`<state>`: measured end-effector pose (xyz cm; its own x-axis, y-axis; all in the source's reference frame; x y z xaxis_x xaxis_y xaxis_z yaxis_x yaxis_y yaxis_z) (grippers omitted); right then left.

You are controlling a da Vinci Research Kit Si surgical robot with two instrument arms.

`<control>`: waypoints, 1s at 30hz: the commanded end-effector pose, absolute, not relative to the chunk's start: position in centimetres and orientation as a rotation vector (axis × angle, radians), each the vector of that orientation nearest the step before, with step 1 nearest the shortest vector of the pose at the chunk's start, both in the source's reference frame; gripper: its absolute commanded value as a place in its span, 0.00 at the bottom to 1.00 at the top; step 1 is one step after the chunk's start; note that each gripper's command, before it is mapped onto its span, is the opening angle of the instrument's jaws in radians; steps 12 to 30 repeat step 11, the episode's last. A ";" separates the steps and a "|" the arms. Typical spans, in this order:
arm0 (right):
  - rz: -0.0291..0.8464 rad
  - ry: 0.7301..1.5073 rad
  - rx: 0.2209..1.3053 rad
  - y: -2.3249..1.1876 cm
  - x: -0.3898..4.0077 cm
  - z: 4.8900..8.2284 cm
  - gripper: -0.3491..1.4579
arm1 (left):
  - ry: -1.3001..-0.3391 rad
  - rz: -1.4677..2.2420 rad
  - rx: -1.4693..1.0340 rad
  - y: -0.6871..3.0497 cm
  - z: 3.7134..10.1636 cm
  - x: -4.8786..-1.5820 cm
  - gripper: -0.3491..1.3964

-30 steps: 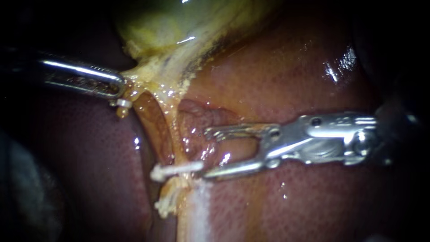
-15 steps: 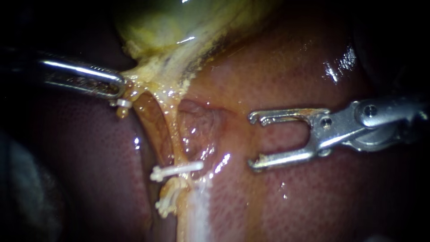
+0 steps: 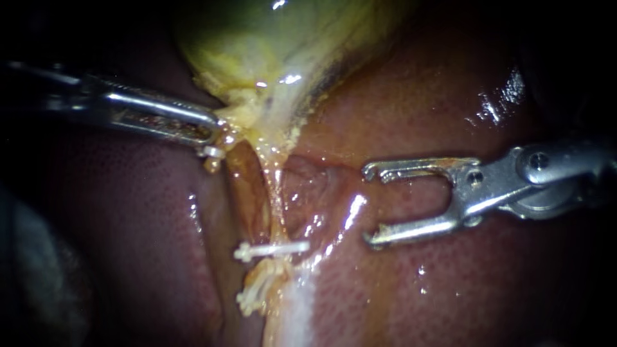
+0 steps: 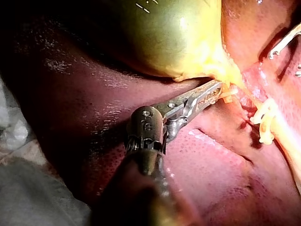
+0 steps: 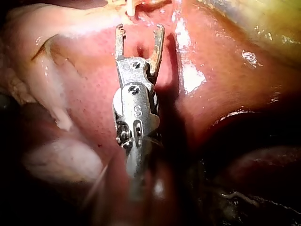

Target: Going back first clip right tube

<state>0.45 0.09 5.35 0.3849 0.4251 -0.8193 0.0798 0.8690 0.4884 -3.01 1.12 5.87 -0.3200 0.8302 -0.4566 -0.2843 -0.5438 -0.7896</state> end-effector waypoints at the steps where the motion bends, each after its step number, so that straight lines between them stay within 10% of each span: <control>1: 0.232 1.167 0.498 0.09 0.45 5.34 0.47 | -0.778 1.935 -1.156 1.11 5.88 -3.02 0.00; 30: 0.233 1.167 0.499 0.10 0.45 5.33 0.47 | -0.779 1.935 -1.156 1.12 5.88 -3.03 0.00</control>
